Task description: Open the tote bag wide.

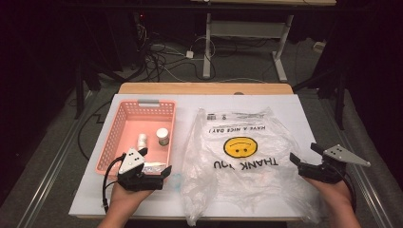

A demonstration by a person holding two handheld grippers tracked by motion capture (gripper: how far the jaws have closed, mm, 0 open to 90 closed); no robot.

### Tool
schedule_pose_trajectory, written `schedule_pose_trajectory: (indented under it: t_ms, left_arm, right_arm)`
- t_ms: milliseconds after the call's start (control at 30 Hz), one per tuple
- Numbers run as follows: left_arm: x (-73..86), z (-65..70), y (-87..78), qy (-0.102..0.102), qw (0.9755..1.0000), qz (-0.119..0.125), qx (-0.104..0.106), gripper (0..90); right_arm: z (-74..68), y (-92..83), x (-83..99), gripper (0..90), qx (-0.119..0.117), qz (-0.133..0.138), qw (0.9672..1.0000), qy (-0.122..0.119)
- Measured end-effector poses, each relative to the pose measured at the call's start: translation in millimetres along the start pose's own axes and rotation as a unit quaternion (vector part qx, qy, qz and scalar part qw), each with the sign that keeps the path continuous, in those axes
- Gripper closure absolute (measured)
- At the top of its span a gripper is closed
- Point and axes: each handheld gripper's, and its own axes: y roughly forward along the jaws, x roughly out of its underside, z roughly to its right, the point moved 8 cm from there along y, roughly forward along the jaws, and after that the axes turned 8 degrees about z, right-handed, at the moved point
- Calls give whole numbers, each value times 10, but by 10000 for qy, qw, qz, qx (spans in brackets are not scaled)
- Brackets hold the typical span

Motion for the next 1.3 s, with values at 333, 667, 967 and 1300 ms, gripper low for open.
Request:
schedule_pose_trajectory:
  t_ms: [333,667,967,1300]
  left_arm:
    - [-9,23,-12,44,10000,-3,-3,0]
    - [-32,62,-2,-24,9998,38,179,0]
    - [-40,25,-51,-48,9999,10,148,0]
    - [0,8,-14,-125,9997,-176,127,0]
  right_arm:
    - [89,8,71,129,79,-145,9999,-3]
    - [138,242,70,181,109,-464,9989,19]
    - [392,640,-158,239,145,-622,9979,58]
    - [534,1083,-124,266,-73,-1155,9927,330]
